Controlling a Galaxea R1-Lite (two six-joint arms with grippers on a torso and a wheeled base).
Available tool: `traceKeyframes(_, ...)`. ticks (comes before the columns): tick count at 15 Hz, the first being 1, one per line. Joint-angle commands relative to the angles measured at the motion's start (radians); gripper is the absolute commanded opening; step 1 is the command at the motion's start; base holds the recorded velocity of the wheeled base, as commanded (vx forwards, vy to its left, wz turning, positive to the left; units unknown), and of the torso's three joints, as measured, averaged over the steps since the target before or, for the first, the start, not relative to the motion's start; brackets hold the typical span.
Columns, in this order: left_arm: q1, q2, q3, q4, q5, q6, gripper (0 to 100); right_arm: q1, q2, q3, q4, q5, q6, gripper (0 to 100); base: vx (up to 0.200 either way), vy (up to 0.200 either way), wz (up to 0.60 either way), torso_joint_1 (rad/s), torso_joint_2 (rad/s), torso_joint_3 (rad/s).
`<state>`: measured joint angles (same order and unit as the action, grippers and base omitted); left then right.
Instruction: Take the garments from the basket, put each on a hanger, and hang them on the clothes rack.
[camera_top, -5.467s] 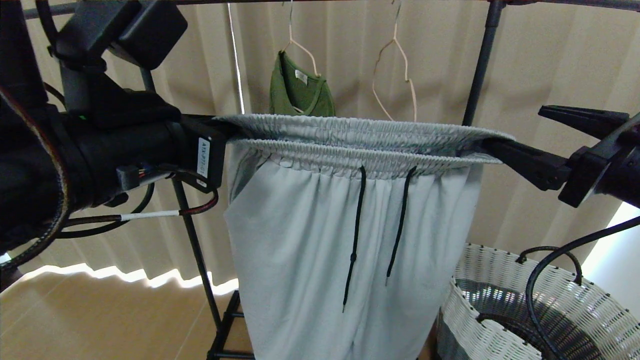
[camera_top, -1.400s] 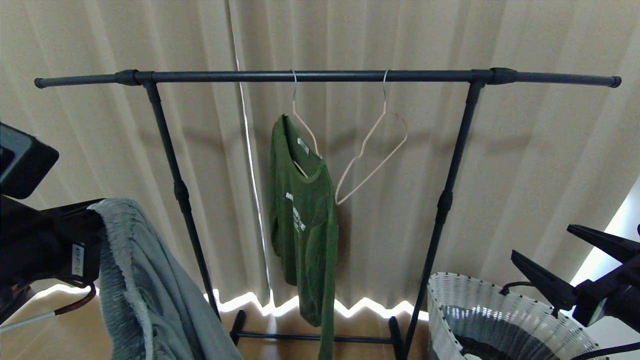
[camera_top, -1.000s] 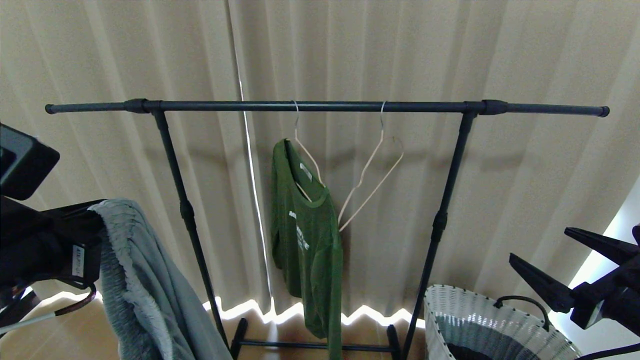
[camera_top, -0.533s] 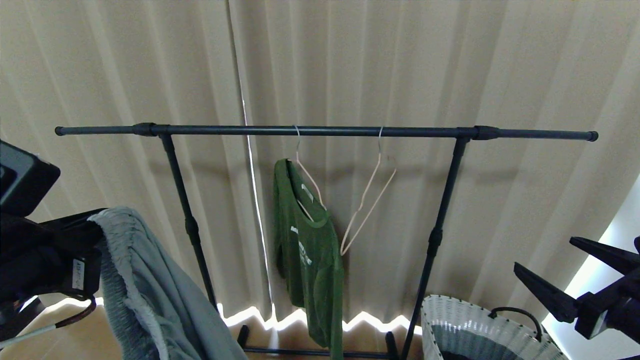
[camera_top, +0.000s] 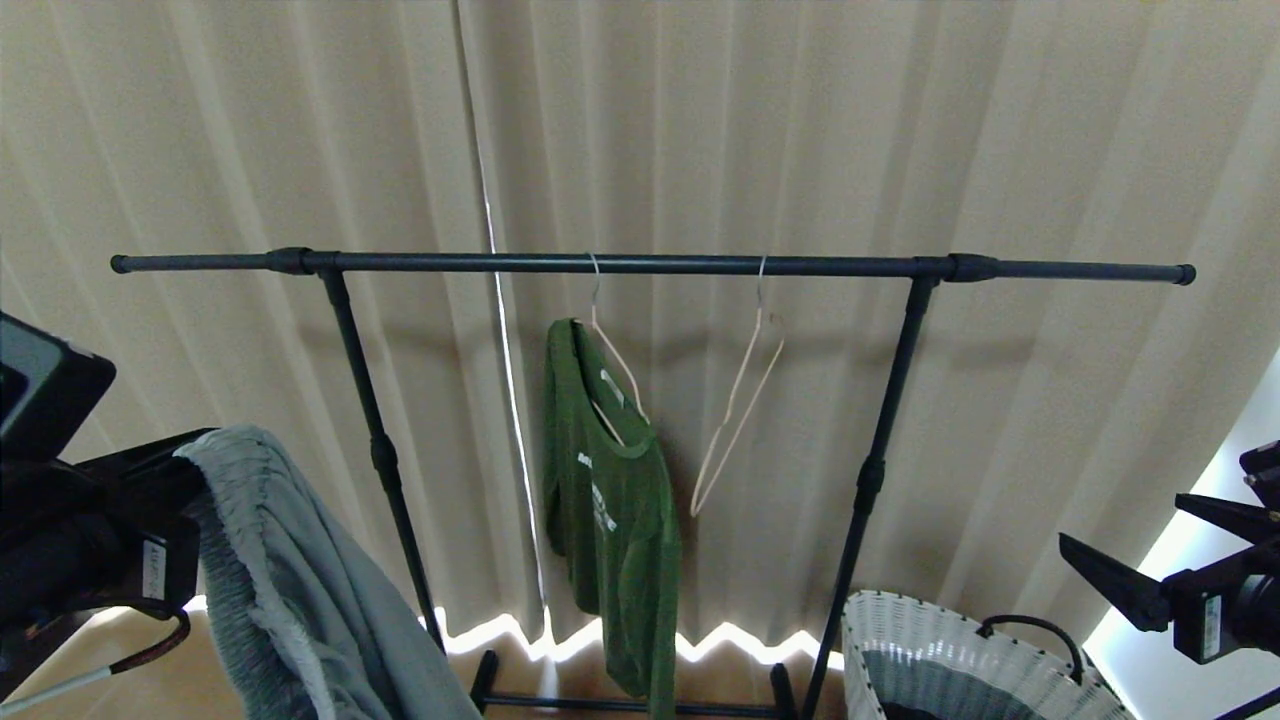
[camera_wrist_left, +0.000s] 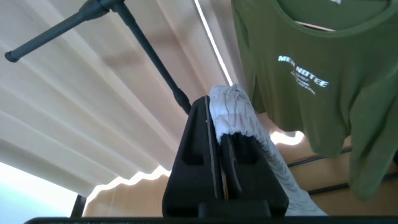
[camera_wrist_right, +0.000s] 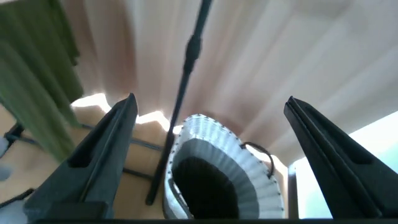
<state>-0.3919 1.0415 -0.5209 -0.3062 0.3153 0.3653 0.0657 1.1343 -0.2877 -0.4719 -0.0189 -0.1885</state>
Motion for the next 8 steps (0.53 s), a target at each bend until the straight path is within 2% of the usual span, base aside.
traceKeyframes(1, -0.001, -0.001, 0.01, -0.002, -0.001, 0.0, 0, -0.004, 0.005, -0.044, 0.022, -0.026, 0.0, 100, 0.0, 0.0, 0.0, 0.0, 0.0, 0.0)
traceKeyframes(2, -0.001, -0.003, 0.016, -0.002, -0.001, 0.0, 0, -0.004, 0.007, -0.044, 0.021, -0.049, -0.003, 100, 0.0, 0.0, 0.0, 0.0, 0.0, 0.0)
traceKeyframes(8, -0.001, -0.001, 0.01, -0.001, -0.001, 0.006, 0, -0.004, -0.002, -0.036, 0.021, -0.053, -0.002, 100, 0.0, 0.0, 0.0, 0.0, 0.0, 0.0)
